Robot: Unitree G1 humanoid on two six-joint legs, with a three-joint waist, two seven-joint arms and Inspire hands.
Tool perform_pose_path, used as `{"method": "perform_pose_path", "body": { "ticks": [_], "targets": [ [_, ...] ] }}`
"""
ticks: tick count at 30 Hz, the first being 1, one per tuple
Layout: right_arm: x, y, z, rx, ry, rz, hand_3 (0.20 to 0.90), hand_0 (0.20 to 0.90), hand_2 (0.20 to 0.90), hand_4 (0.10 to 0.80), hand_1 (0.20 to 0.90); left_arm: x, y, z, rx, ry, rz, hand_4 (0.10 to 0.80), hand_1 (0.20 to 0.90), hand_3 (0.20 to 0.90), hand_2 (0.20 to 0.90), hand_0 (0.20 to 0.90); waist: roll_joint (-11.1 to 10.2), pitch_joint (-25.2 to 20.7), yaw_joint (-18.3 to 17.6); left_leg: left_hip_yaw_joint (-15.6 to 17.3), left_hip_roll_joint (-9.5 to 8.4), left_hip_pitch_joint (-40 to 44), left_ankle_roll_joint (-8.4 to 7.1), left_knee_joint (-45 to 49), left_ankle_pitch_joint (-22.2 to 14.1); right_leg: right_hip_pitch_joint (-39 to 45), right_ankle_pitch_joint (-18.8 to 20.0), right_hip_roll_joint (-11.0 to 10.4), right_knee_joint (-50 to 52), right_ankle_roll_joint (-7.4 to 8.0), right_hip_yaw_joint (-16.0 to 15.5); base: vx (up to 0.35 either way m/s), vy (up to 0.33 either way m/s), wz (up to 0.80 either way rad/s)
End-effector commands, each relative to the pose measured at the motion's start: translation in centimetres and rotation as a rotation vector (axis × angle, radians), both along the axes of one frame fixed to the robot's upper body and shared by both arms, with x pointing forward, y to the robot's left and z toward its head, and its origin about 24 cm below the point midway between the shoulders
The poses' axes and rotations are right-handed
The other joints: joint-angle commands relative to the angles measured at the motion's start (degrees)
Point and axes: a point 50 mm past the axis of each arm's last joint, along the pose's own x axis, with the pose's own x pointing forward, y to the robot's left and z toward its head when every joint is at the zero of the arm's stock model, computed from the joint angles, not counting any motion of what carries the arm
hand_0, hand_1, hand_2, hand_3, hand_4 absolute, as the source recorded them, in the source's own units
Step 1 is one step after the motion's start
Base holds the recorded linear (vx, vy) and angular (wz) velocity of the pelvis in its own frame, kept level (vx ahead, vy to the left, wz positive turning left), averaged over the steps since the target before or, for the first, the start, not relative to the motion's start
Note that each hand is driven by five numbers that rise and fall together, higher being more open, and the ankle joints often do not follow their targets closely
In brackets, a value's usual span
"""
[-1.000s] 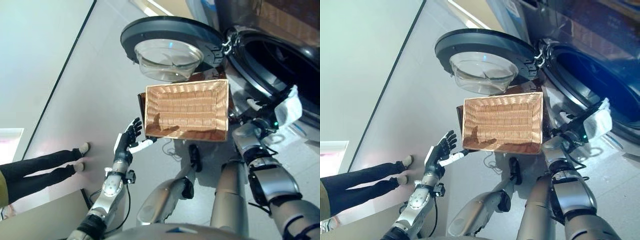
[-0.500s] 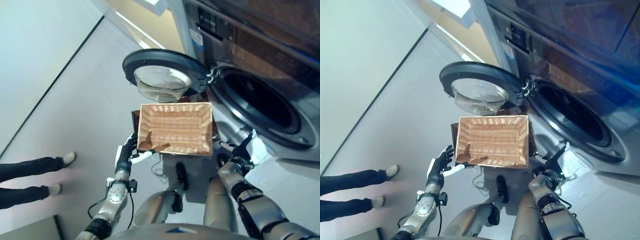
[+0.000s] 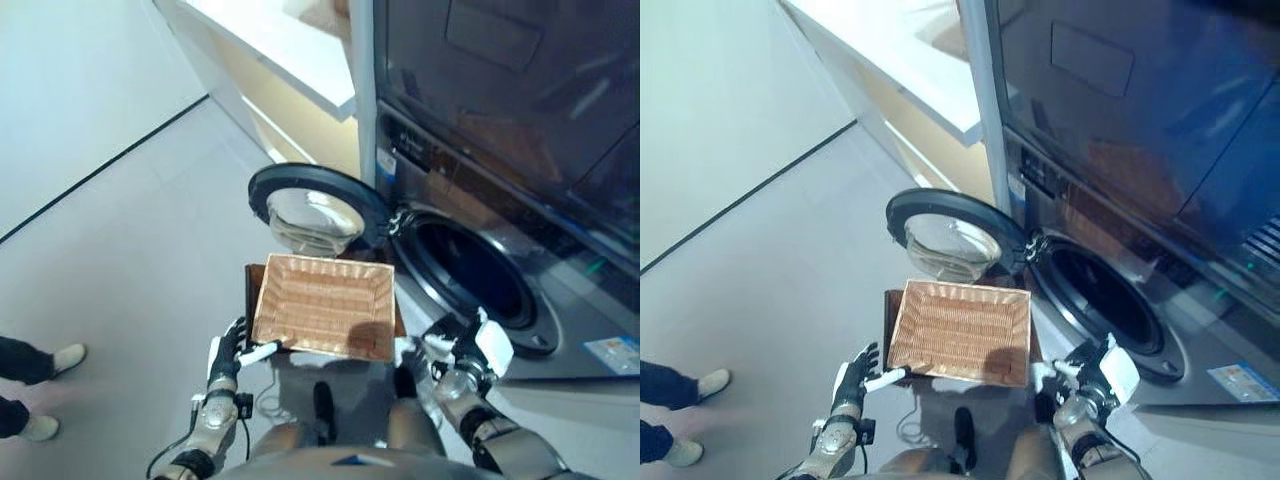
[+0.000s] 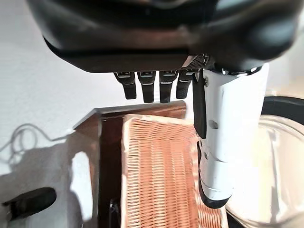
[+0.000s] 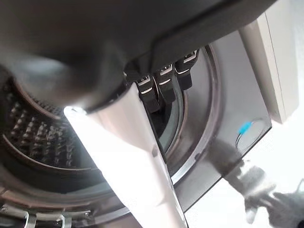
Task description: Pick up the clothes and place them into the washing machine
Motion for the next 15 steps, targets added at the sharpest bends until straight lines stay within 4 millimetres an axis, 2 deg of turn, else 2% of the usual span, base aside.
{"method": "perform_pose_path", "body": {
  "ticks": [1, 6, 9, 10, 15],
  "targets": [
    [0.4, -0.4, 0.2, 0.014, -0.010, 0.024, 0.900, 0.900, 0.900, 0.800, 0.900, 1.8, 1.1, 0.5, -0.018, -0.026, 0.054, 0.800, 0.900, 0.900, 0.900, 0.900, -1.16, -2.21, -0.96, 2.73, -2.95, 2.04, -4.28, 0.25, -1.18, 6.57, 0.52, 0.41, -4.82, 0.13, -0.03, 0.061, -0.030, -0.02],
    [-3.6, -0.9, -1.6, 0.103, 0.089, -0.092, 0.900, 0.900, 0.900, 0.800, 0.900, 1.2, 2.1, 0.3, -0.116, -0.022, 0.152, 0.800, 0.900, 0.900, 0.900, 0.900, -3.71, -5.07, -2.63, 3.46, -2.12, 5.22, -4.20, -0.47, -1.84, 9.88, 1.18, 1.38, -6.28, 0.24, 0.89, 0.046, -0.022, -0.10],
    [-4.4, -0.7, -1.9, 0.126, 0.099, -0.113, 0.900, 0.900, 0.900, 0.800, 0.900, 1.4, 2.4, 0.5, -0.097, -0.036, 0.163, 0.800, 0.900, 0.900, 0.900, 0.900, -4.66, -6.03, -2.87, 4.06, -1.92, 6.29, -4.06, -0.47, -2.25, 10.91, 1.66, 1.67, -7.07, 0.40, 1.50, 0.026, -0.015, -0.21],
    [-5.6, -0.6, -2.4, 0.138, 0.130, -0.138, 0.900, 0.900, 0.900, 0.800, 0.900, 2.0, 2.3, 0.9, -0.066, -0.062, 0.110, 0.800, 0.900, 0.900, 0.900, 0.900, -5.54, -6.62, -3.16, 4.46, -1.60, 7.46, -3.97, -0.47, -2.53, 12.06, 1.89, 1.94, -7.69, 0.58, 1.88, 0.026, -0.029, -0.21],
    [-7.2, -0.6, -3.0, 0.160, 0.203, -0.141, 0.900, 0.900, 0.900, 0.800, 0.900, 1.1, 2.6, 0.3, -0.063, -0.013, 0.122, 0.800, 0.900, 0.900, 0.900, 0.900, -6.83, -7.91, -3.25, 5.15, -1.16, 9.90, -3.80, -0.47, -3.23, 14.52, 1.91, 2.57, -8.11, 0.63, 2.66, 0.030, -0.018, -0.21]
  ]
}}
